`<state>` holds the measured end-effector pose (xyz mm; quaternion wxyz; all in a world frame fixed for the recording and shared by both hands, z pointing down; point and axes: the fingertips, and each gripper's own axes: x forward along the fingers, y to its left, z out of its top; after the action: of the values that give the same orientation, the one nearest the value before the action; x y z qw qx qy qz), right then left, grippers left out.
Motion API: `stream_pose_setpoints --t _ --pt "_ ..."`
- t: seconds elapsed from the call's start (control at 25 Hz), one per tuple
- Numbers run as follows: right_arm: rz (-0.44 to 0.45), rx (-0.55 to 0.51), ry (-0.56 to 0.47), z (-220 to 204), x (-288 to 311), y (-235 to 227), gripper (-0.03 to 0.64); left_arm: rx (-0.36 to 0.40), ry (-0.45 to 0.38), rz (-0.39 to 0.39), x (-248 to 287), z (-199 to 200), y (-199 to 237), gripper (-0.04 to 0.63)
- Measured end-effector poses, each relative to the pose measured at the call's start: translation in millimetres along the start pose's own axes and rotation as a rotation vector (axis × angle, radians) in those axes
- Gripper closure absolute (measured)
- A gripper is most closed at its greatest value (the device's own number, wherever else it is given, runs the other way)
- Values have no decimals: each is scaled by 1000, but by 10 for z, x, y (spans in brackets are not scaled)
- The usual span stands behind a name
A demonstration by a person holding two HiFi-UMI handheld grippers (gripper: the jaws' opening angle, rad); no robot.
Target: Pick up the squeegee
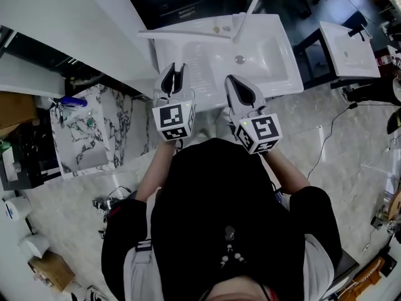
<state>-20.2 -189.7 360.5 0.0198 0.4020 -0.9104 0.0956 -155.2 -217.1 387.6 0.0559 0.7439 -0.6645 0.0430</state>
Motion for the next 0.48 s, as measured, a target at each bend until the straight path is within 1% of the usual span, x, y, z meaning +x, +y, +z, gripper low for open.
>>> stream_pose_setpoints --t 0.24,0.48 --pt "-18 -11 -33 184 -37 -20 615 9 -57 3 -39 341 -3 491" --pt "-13 -35 -40 241 -65 -9 615 14 -81 -2 -80 450 2 491"
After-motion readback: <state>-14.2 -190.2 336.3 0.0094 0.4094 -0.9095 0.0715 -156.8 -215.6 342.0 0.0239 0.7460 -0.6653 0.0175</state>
